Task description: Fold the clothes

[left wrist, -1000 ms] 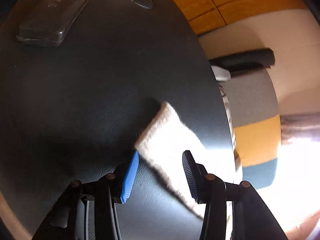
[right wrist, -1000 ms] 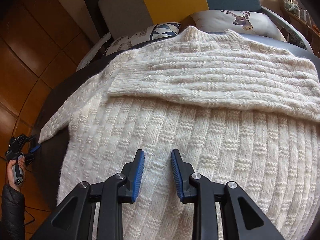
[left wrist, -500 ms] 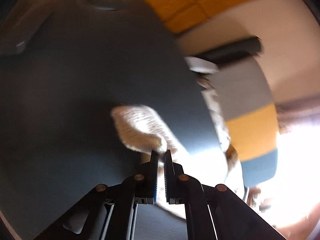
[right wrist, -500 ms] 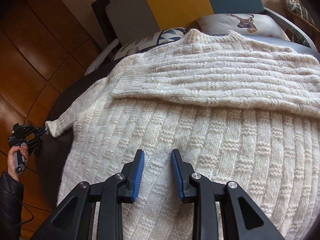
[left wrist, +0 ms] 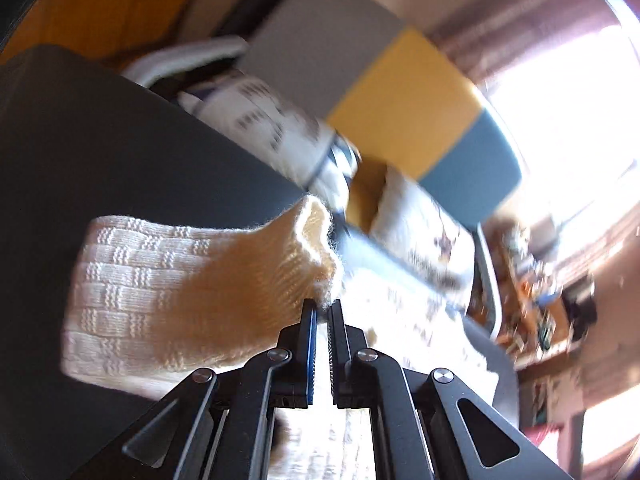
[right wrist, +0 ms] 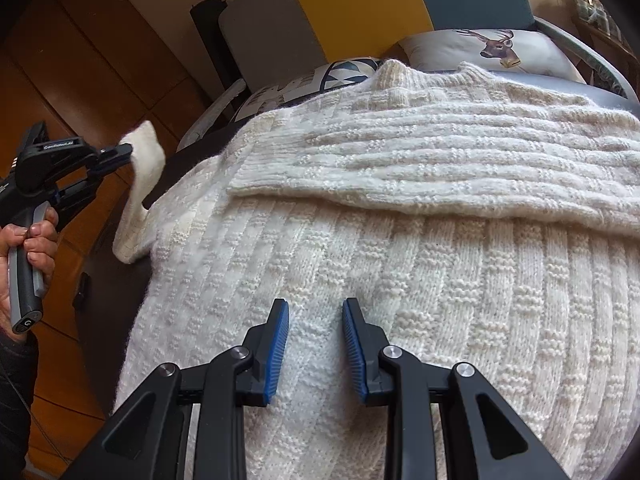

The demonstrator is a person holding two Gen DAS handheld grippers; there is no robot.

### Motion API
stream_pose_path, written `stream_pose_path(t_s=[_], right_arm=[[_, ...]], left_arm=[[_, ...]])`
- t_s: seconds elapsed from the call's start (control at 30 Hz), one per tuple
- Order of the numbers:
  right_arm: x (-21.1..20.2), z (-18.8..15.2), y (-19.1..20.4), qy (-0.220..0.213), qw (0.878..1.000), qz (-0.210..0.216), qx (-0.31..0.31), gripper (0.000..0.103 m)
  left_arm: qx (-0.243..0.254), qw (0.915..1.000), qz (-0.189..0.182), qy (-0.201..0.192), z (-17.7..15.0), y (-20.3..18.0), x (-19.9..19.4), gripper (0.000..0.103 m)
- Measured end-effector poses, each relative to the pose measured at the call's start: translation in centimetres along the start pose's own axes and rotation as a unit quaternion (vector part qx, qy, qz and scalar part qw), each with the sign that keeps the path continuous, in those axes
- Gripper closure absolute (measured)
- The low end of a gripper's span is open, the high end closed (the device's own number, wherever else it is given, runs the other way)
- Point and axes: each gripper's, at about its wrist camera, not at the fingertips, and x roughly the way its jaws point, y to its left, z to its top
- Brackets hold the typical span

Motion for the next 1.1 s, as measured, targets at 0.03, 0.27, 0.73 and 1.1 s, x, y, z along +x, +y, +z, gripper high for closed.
stream_pose_path(t_s=[0.03, 0.27, 0.73, 1.1], right_arm=[[0.0, 0.0, 0.0, 0.0, 1.0, 0.001, 0.0, 0.075], [-0.9, 1.3, 0.7, 0.004, 1.0, 0.028, 0.013, 0.075], [10.4, 8.0, 4.8, 0.062, 0.92, 0.267, 0.279, 0.075], [15.8, 8.9, 8.1, 0.044, 0.931, 0.167, 0.321, 0.075]], left_arm=[[0.008, 0.9999, 0.002, 0.013, -0.5, -0.8, 0.7, 0.098], [0.038, 0.9963, 0.002, 0.078, -3.6, -1.7, 3.9, 0.092], [-0.076, 0.9953, -0.054, 0.027, -4.6, 10.1, -5.6, 0.063], [-0.135, 0.9873, -0.08, 0.022, -6.4, 15.8, -7.2, 0.063]])
